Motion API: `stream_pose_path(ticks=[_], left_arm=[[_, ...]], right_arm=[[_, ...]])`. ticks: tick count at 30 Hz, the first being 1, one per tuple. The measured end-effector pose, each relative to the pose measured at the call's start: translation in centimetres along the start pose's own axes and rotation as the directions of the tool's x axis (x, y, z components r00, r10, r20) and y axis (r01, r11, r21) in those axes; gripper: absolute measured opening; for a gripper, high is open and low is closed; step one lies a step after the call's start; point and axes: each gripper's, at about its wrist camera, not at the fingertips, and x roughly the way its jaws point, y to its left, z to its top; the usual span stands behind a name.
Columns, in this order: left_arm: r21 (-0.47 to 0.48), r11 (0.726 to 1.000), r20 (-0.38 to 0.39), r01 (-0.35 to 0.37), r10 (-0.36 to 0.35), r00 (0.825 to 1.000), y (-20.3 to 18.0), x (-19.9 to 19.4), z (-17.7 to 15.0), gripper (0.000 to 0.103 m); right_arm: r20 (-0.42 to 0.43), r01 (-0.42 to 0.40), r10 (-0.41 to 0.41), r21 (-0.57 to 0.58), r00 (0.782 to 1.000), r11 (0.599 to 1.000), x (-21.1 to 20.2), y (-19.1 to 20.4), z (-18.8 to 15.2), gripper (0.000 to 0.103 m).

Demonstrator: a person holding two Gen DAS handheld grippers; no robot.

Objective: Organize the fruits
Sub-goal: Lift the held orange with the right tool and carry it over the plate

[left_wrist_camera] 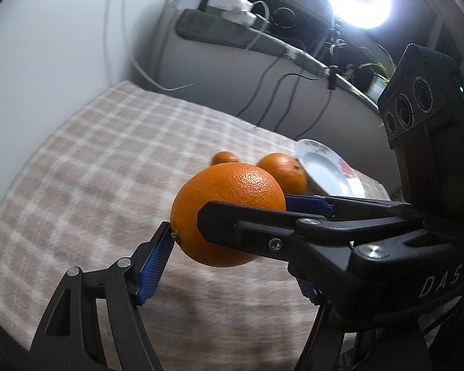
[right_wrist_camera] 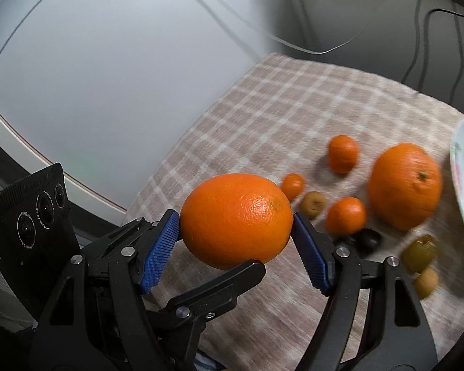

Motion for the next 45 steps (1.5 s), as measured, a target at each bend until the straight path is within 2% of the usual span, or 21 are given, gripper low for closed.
stream_pose_path(ticks=[11,25,35,45], left_arm=[[0.088,0.995,-0.002,0.055,-0.055,0.998,-5.1,0.8,0.6,0.071],[0.187,0.973,-0.044,0.137,-0.132,0.990,-11.7,3.5,1.2,0.071],[0.225,0.959,-0.097,0.173,-0.154,0.983,-14.9,6.8,1.7,0.071],[0.245,0.950,-0.133,0.192,-0.163,0.978,-17.0,9.9,2.6,0.071]], right_arm=[[0.078,0.042,-0.046,0.056,0.996,0.998,-5.3,-3.1,-1.5,0.077],[0.150,0.097,-0.118,0.142,0.982,0.985,-11.2,-8.1,-3.5,0.077],[0.164,0.109,-0.146,0.213,0.976,0.971,-13.0,-12.6,-4.4,0.077],[0.178,0.123,-0.169,0.246,0.969,0.961,-13.5,-16.2,-3.8,0.077]])
